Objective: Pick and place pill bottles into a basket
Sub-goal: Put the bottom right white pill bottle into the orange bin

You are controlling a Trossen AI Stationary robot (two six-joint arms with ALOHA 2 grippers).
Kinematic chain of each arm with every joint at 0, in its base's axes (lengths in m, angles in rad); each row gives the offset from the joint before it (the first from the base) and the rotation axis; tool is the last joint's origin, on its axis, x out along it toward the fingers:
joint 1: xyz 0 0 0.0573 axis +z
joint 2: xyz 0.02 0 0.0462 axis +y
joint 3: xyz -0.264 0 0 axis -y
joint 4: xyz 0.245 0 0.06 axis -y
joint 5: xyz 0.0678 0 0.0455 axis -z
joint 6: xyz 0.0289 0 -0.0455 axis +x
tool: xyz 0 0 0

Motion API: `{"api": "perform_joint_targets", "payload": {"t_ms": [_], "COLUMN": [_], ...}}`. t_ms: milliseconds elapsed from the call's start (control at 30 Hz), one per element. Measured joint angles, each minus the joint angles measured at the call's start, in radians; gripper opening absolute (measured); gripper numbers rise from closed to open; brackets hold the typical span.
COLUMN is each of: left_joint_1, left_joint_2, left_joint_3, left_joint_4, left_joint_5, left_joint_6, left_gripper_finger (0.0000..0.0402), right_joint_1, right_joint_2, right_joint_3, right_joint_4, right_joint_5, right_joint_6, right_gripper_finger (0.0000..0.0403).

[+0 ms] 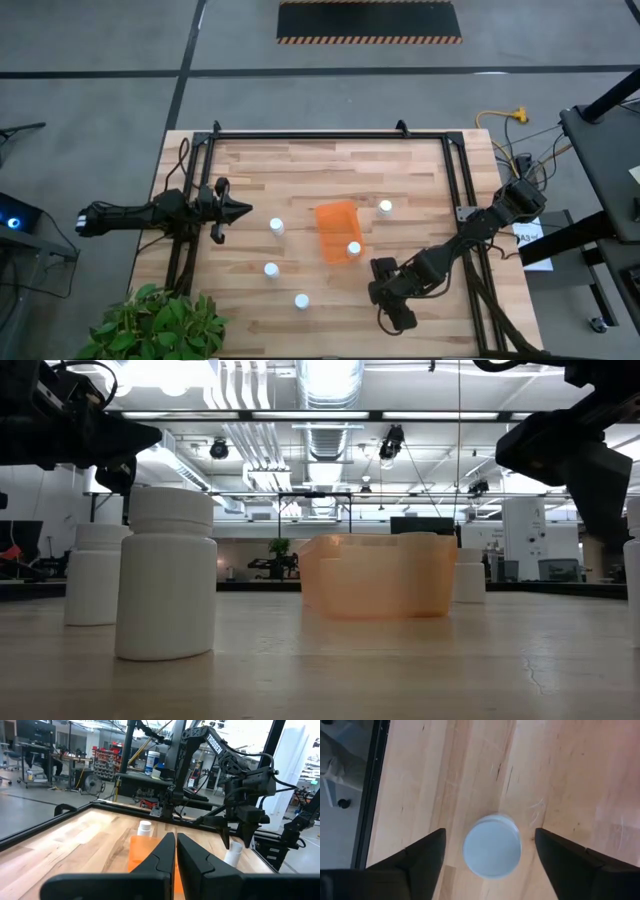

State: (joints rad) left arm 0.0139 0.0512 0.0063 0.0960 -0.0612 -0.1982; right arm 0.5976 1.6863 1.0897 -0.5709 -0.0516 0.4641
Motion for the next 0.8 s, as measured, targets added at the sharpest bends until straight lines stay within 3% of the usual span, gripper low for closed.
{"api": "perform_joint_targets", "payload": {"t_ms": [433, 800], "left_joint_1": [0.0, 0.0], "left_joint_2": [0.0, 0.0], "left_joint_3": [0.0, 0.0], "left_joint_4": [0.001, 0.0], "left_joint_5": [0.0, 0.0], "left_joint_6": [0.0, 0.0], "left_gripper_finger": [0.0, 0.0], "right_joint_1": [0.0, -0.056], "right_joint_2": [0.0, 0.0], "right_joint_3": [-0.009, 0.028], "right_joint_4": [0.002, -0.041], "right_joint_5": [-0.002, -0.012], "right_joint_6": [0.005, 0.059], "right_gripper_finger": [0.0144, 0.0142]}}
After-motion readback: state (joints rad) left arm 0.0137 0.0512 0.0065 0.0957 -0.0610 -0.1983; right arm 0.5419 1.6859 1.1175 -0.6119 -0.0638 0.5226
